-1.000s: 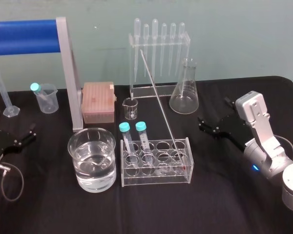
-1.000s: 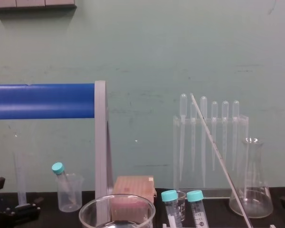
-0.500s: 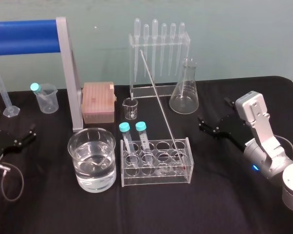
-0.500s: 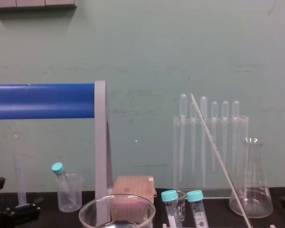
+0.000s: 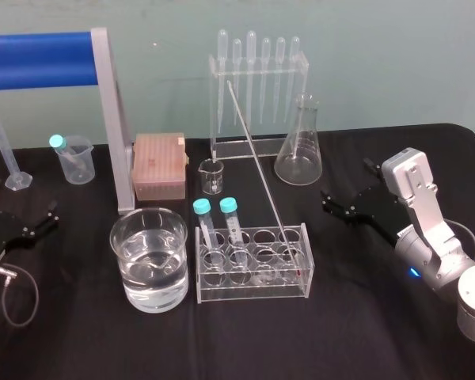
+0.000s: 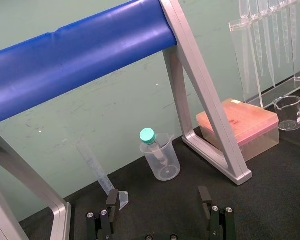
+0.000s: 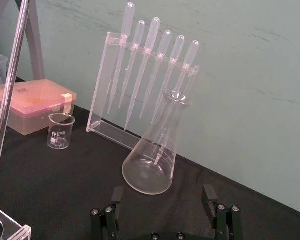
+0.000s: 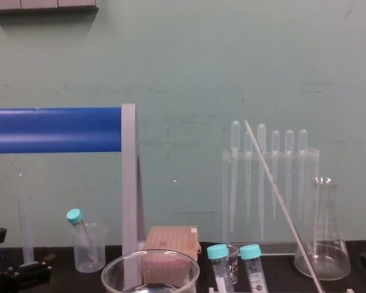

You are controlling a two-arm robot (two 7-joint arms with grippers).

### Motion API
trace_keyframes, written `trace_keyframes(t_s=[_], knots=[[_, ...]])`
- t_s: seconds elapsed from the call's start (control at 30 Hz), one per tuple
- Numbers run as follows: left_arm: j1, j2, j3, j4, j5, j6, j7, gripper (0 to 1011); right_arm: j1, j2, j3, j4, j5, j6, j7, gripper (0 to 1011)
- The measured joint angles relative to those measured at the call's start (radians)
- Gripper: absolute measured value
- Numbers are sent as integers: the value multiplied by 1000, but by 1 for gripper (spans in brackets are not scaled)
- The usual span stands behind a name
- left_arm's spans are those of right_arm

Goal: Hold the thermometer with one hand and immerse one end into the beaker, then reinsert it into the test tube rack.

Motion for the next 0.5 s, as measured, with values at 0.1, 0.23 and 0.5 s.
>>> trace_keyframes(t_s=[0.1, 0.23, 0.5], knots=[[0, 0, 0, 0, 0, 0, 0, 1008, 0, 0, 0, 0, 0, 0, 0, 1004], [0, 0, 0, 0, 0, 0, 0, 1008, 0, 0, 0, 0, 0, 0, 0, 1004], [0, 0, 0, 0, 0, 0, 0, 1008, -3, -3, 8, -2, 1, 0, -1, 1004]])
